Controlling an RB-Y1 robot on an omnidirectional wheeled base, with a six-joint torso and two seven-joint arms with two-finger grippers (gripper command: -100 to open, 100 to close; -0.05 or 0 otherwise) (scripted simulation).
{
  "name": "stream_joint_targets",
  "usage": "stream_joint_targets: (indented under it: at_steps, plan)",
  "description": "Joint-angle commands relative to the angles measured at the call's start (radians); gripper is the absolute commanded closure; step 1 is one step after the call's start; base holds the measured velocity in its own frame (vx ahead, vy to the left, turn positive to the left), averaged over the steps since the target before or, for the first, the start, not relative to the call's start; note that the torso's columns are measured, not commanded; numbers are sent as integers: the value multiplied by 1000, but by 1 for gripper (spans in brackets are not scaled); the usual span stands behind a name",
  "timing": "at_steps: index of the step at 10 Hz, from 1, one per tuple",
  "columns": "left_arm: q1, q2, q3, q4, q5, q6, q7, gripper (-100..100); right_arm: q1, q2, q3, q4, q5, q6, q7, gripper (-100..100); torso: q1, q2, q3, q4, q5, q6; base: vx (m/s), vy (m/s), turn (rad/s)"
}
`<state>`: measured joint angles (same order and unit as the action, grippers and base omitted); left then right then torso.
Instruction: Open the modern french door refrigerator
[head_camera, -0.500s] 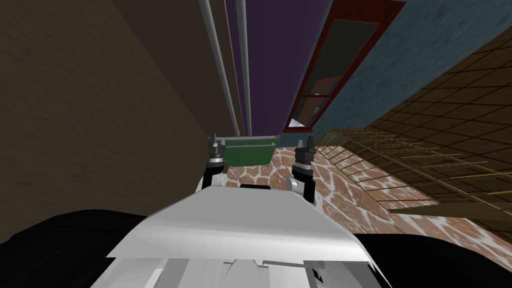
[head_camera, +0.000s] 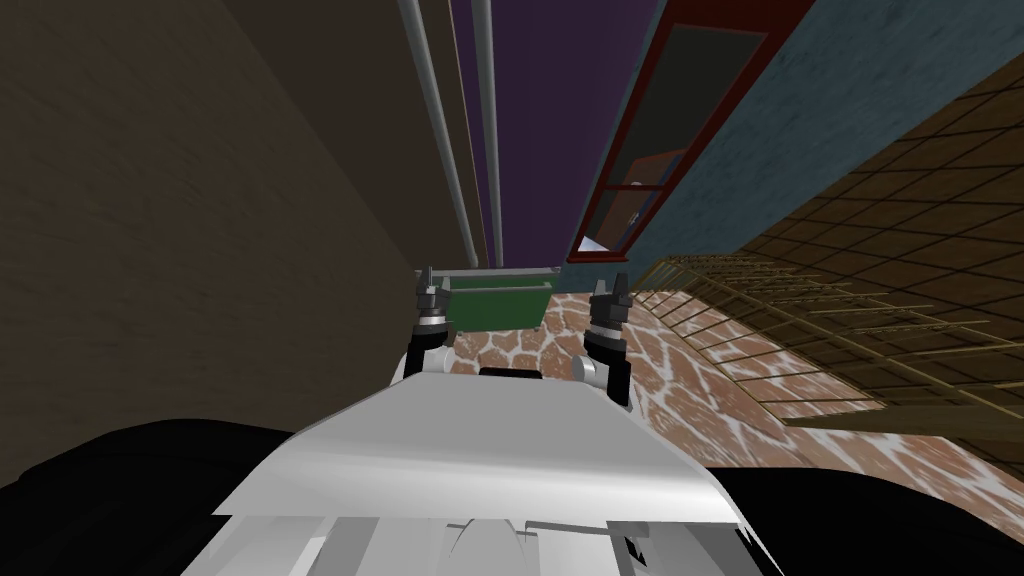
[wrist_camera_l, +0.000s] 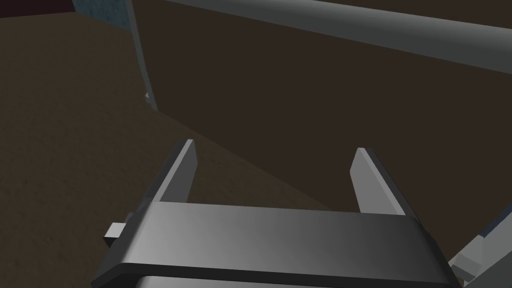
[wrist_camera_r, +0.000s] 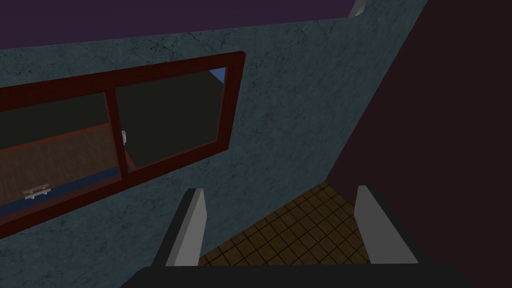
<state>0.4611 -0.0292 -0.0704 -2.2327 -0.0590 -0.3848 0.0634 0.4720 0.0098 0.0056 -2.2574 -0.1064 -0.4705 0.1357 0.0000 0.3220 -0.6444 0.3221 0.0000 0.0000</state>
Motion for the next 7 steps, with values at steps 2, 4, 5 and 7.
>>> stream_joint_targets:
  at_steps: [2, 4, 5, 7]
  plan:
    - [0, 0, 0, 0, 0, 0, 0, 0, 0, 0, 0, 0, 0, 0, 0, 0, 0, 148, -295, 148, 0, 0, 0, 0, 0]
    - [0, 0, 0, 0, 0, 0, 0, 0, 0, 0, 0, 0, 0, 0, 0, 0, 0, 296, -590, 295, 0, 0, 0, 0, 0]
    - [-3, 41, 1, 13, 2, -8, 1, -100, 0, 0, 0, 0, 0, 0, 0, 0, 0, 369, -738, 369, 0, 0, 16, -4, 2]
    - [-10, 95, 4, 42, 5, -27, 3, -100, 0, 0, 0, 0, 0, 0, 0, 0, 0, 411, -827, 412, 0, 0, 30, -11, 3]
